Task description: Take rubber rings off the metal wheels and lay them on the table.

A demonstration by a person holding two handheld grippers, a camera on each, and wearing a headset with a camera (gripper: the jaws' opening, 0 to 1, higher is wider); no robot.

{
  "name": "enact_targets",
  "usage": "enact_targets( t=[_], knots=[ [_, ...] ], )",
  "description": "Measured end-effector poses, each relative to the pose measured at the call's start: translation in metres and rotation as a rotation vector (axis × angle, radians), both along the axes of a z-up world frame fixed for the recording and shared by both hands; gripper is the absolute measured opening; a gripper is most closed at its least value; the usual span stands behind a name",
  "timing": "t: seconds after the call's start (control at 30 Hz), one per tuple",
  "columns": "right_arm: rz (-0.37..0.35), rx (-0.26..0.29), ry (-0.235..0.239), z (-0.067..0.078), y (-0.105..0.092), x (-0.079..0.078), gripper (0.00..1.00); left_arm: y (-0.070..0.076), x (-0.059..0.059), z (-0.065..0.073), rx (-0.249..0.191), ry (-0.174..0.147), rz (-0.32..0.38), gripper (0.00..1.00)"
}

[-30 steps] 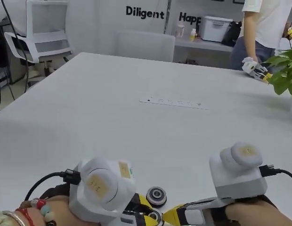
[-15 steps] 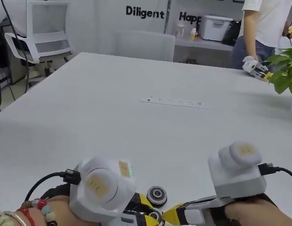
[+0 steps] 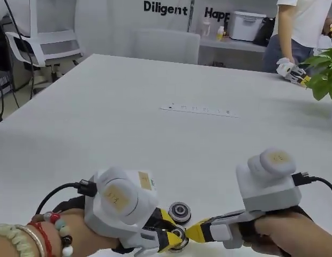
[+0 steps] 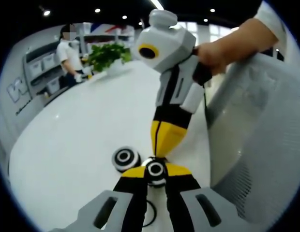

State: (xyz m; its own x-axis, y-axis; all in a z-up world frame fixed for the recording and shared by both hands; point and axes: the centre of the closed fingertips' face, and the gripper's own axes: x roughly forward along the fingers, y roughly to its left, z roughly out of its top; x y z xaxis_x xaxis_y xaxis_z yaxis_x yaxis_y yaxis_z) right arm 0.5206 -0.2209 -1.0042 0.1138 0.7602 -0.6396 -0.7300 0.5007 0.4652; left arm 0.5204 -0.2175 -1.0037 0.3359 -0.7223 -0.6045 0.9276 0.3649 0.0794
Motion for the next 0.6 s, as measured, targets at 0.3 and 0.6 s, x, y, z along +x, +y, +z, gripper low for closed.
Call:
enact_targets(
  t=[0.3, 0.6],
  knots=[
    [-0.006, 0.0, -0.009, 0.001, 0.002, 0.001, 0.0, 0.001, 0.001, 0.0, -0.001, 0.001, 0.01, 0.14],
    [0.017, 0.065, -0.022, 0.017, 0.019, -0.004, 0.0, 0.0, 0.002, 0.0, -0.005, -0.001, 0.015, 0.14]
  ],
)
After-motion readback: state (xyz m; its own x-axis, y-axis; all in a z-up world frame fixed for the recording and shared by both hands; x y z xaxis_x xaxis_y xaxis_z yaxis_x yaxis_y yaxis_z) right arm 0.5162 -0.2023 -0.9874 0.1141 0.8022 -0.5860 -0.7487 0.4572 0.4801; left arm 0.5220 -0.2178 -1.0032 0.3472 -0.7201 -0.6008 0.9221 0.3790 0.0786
